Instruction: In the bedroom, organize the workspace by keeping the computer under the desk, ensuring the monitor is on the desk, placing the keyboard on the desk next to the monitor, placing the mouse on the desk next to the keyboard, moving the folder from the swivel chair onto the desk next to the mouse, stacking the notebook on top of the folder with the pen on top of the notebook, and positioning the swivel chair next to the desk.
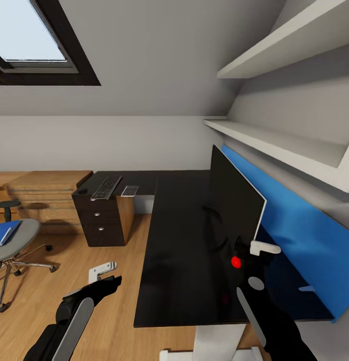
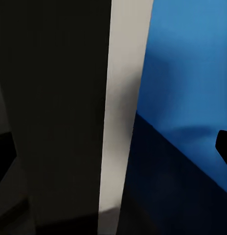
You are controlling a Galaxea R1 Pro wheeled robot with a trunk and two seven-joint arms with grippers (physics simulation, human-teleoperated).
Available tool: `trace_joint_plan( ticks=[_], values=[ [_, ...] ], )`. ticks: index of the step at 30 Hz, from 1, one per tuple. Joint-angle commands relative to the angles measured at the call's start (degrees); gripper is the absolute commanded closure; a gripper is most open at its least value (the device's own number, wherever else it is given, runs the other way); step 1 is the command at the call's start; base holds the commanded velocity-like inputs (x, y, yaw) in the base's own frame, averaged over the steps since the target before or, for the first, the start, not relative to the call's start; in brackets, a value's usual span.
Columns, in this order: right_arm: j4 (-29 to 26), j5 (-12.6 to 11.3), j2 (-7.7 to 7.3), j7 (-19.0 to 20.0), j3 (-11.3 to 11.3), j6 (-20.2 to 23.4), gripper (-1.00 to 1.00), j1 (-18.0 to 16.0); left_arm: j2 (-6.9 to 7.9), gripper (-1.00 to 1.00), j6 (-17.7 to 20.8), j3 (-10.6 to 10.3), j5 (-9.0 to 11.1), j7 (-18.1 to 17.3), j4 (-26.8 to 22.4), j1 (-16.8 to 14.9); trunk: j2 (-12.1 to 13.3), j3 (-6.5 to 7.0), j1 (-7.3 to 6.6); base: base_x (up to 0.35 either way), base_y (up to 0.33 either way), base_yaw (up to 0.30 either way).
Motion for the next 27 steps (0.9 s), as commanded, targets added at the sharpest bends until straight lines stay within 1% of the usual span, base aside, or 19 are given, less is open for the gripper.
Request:
trace_joint_plan(
  ticks=[1, 5, 12, 27],
  values=[
    [-0.08, -0.39, -0.07, -0.47, 0.21, 0.30, -1.00, -0.05, 0.05, -1.00, 0.05, -0.11, 0.59, 0.60, -0.07, -0.05, -0.05, -0.07, 0.01, -0.152, 0.000, 0.000],
    [-0.10, -0.38, -0.14, -0.47, 0.21, 0.30, -1.00, -0.05, 0.05, -1.00, 0.05, -0.09, 0.64, 0.58, -0.07, -0.05, -0.05, -0.07, 0.01, -0.177, 0.000, 0.000],
    [-0.11, -0.38, -0.16, -0.47, 0.21, 0.30, -1.00, -0.05, 0.05, -1.00, 0.09, -0.05, 0.68, 0.51, -0.07, -0.06, -0.05, -0.07, 0.01, -0.089, 0.000, 0.000],
    [-0.16, -0.38, -0.16, -0.34, 0.26, 0.30, -1.00, -0.05, 0.05, -1.00, 0.13, -0.03, 0.68, 0.43, -0.07, -0.05, -0.05, -0.07, 0.01, -0.314, 0.000, 0.000]
  ],
)
